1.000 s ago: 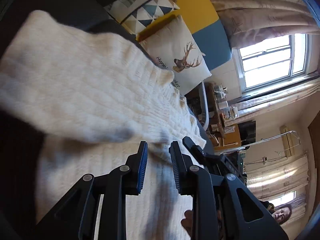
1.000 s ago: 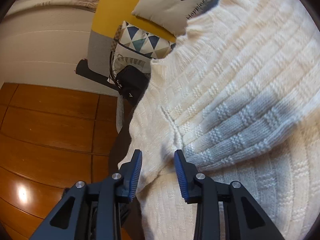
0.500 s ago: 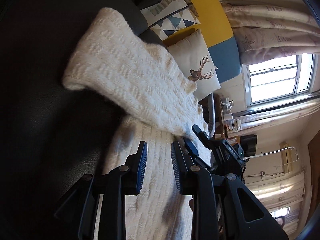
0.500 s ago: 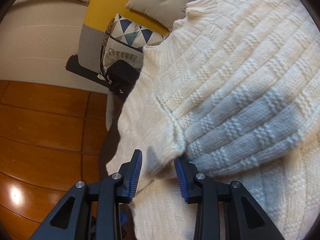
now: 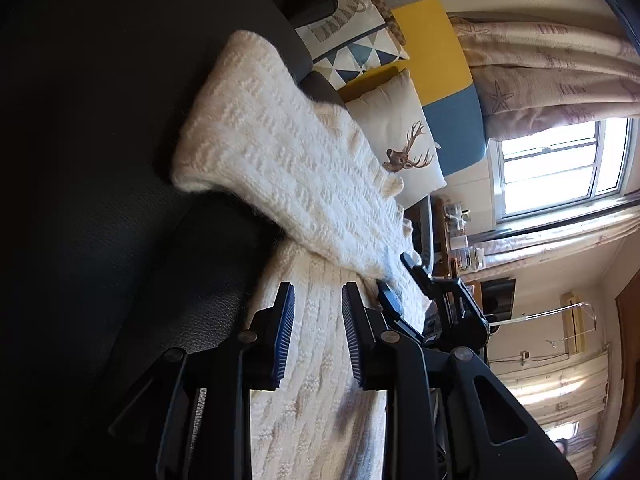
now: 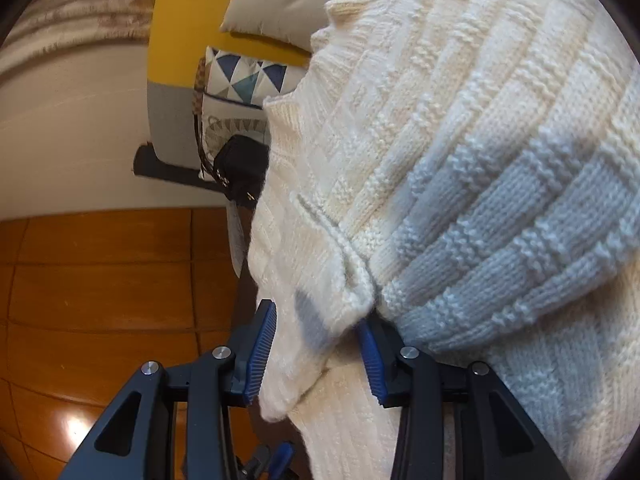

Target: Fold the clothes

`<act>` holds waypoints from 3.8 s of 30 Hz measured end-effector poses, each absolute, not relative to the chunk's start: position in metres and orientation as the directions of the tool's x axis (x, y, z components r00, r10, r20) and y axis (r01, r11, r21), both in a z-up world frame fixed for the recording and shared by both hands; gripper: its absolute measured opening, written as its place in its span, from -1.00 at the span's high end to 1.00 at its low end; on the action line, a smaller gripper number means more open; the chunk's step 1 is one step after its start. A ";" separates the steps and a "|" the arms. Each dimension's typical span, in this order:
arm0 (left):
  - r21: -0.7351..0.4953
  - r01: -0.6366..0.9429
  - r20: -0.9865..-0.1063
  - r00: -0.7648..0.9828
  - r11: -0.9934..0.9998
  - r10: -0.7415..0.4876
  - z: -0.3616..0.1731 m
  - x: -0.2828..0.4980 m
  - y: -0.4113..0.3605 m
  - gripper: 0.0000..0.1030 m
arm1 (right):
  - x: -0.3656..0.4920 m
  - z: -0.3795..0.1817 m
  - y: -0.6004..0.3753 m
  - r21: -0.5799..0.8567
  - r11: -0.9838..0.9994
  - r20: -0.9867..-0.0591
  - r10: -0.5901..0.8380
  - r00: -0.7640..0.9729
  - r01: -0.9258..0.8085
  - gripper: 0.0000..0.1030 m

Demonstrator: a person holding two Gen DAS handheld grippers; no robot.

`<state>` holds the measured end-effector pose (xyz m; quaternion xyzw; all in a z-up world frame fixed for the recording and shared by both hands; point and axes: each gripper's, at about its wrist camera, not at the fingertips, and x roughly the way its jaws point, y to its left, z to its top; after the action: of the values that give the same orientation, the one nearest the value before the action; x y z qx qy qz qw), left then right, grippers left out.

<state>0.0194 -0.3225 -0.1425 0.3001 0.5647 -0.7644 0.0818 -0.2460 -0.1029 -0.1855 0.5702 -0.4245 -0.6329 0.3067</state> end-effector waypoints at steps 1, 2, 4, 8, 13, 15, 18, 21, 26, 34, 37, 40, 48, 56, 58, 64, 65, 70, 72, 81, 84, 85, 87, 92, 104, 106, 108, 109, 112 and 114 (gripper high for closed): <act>-0.815 0.465 -0.551 -0.808 -0.347 0.211 -0.142 0.020 -0.323 0.49 | -0.246 -0.184 -0.104 0.883 -0.461 -0.469 -0.868 -0.164 -0.088 0.26; -0.814 0.467 -0.551 -0.808 -0.345 0.207 -0.141 0.021 -0.324 0.49 | -0.246 -0.181 -0.107 0.879 -0.473 -0.477 -0.863 -0.166 -0.064 0.30; -0.812 0.470 -0.553 -0.808 -0.346 0.200 -0.140 0.023 -0.325 0.49 | -0.243 -0.175 -0.109 0.853 -0.522 -0.517 -0.837 -0.180 -0.020 0.90; -0.815 0.474 -0.550 -0.815 -0.334 0.183 -0.139 0.028 -0.329 0.49 | -0.237 -0.160 -0.109 0.825 -0.563 -0.543 -0.812 -0.215 0.043 0.89; -0.859 0.450 -0.494 -0.853 -0.245 0.165 -0.139 0.038 -0.344 0.49 | -0.237 -0.131 -0.112 0.822 -0.556 -0.517 -0.819 -0.248 0.121 0.89; -0.879 0.434 -0.466 -0.870 -0.198 0.161 -0.140 0.041 -0.350 0.31 | -0.237 -0.119 -0.115 0.815 -0.557 -0.512 -0.821 -0.254 0.159 0.89; -0.900 0.416 -0.433 -0.889 -0.133 0.148 -0.142 0.046 -0.356 0.08 | -0.238 -0.106 -0.121 0.816 -0.547 -0.499 -0.830 -0.249 0.189 0.89; -0.906 0.407 -0.421 -0.895 -0.115 0.148 -0.143 0.046 -0.357 0.08 | -0.240 -0.089 -0.130 0.818 -0.530 -0.479 -0.843 -0.245 0.222 0.89; -0.926 0.373 -0.377 -0.912 -0.053 0.162 -0.150 0.036 -0.354 0.08 | -0.245 -0.058 -0.147 0.824 -0.493 -0.439 -0.867 -0.235 0.280 0.89; -0.942 0.299 -0.286 -0.953 0.151 0.100 -0.169 0.029 -0.360 -0.01 | -0.245 -0.012 -0.167 0.804 -0.465 -0.398 -0.884 -0.245 0.371 0.89; -0.936 0.298 -0.288 -0.954 0.187 0.080 -0.172 0.028 -0.362 -0.01 | -0.246 0.000 -0.166 0.799 -0.459 -0.385 -0.886 -0.257 0.388 0.89; -0.930 0.290 -0.283 -0.957 0.225 0.066 -0.175 0.023 -0.363 -0.01 | -0.247 0.009 -0.165 0.792 -0.460 -0.378 -0.886 -0.268 0.401 0.89; -0.920 0.286 -0.276 -0.958 0.270 0.073 -0.177 0.000 -0.357 -0.11 | -0.250 0.025 -0.159 0.786 -0.458 -0.369 -0.886 -0.279 0.416 0.89; -0.912 0.283 -0.286 -0.958 0.296 0.033 -0.178 -0.013 -0.360 -0.11 | -0.248 0.052 -0.149 0.773 -0.434 -0.328 -0.898 -0.295 0.463 0.89; -0.911 0.289 -0.293 -0.956 0.293 0.029 -0.178 -0.015 -0.361 -0.11 | -0.249 0.059 -0.146 0.764 -0.437 -0.321 -0.896 -0.307 0.475 0.89; -0.909 0.303 -0.301 -0.952 0.286 0.051 -0.177 -0.028 -0.355 -0.11 | -0.252 0.067 -0.140 0.758 -0.437 -0.317 -0.895 -0.313 0.484 0.89; -0.909 0.306 -0.303 -0.951 0.285 0.055 -0.177 -0.031 -0.354 -0.11 | -0.252 0.069 -0.140 0.756 -0.435 -0.315 -0.897 -0.311 0.489 0.89; -0.907 0.317 -0.310 -0.948 0.278 0.069 -0.176 -0.041 -0.350 -0.11 | -0.251 0.078 -0.137 0.745 -0.429 -0.305 -0.900 -0.311 0.511 0.89; -0.907 0.316 -0.312 -0.948 0.277 0.057 -0.175 -0.041 -0.353 -0.11 | -0.251 0.080 -0.132 0.739 -0.434 -0.305 -0.898 -0.318 0.515 0.89; -0.914 0.314 -0.323 -0.946 0.256 0.007 -0.171 -0.040 -0.365 -0.11 | -0.265 0.055 -0.088 0.743 -0.495 -0.351 -0.862 -0.366 0.452 0.89; -0.918 0.317 -0.324 -0.946 0.240 0.010 -0.171 -0.040 -0.366 -0.11 | -0.272 0.030 -0.065 0.752 -0.529 -0.388 -0.838 -0.384 0.394 0.89; -0.918 0.323 -0.329 -0.944 0.229 0.013 -0.170 -0.040 -0.366 -0.11 | -0.275 0.022 -0.057 0.754 -0.539 -0.400 -0.830 -0.389 0.375 0.89; -0.919 0.339 -0.341 -0.940 0.203 0.024 -0.169 -0.041 -0.365 -0.11 | -0.280 0.005 -0.042 0.757 -0.560 -0.425 -0.813 -0.398 0.335 0.89; -0.916 0.375 -0.372 -0.927 0.144 0.048 -0.167 -0.043 -0.362 -0.11 | -0.285 -0.044 -0.013 0.760 -0.607 -0.498 -0.774 -0.392 0.233 0.89; -0.901 0.434 -0.432 -0.897 0.004 0.098 -0.160 -0.045 -0.353 -0.11 | -0.281 -0.123 0.026 0.726 -0.680 -0.610 -0.706 -0.360 0.103 0.89; -0.899 0.437 -0.436 -0.894 -0.008 0.101 -0.158 -0.045 -0.352 -0.11 | -0.279 -0.129 0.029 0.718 -0.689 -0.619 -0.698 -0.361 0.101 0.89; -0.898 0.440 -0.440 -0.892 -0.020 0.104 -0.157 -0.046 -0.351 -0.11 | -0.278 -0.134 0.032 0.710 -0.697 -0.628 -0.690 -0.361 0.098 0.89; -0.896 0.443 -0.443 -0.890 -0.028 0.105 -0.155 -0.046 -0.351 -0.11 | -0.277 -0.137 0.034 0.706 -0.702 -0.632 -0.686 -0.362 0.096 0.89; -0.890 0.451 -0.456 -0.882 -0.068 0.118 -0.151 -0.051 -0.347 -0.11 | -0.274 -0.136 0.035 0.675 -0.729 -0.648 -0.660 -0.380 0.115 0.89; -0.882 0.459 -0.470 -0.872 -0.101 0.135 -0.149 -0.056 -0.343 -0.11 | -0.273 -0.122 0.034 0.609 -0.778 -0.665 -0.606 -0.437 0.153 0.89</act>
<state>-0.0561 -0.3433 -0.1487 0.2250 0.6605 -0.7071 0.1147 -0.2734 0.0338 -0.1216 0.4766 -0.2377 -0.8136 0.2331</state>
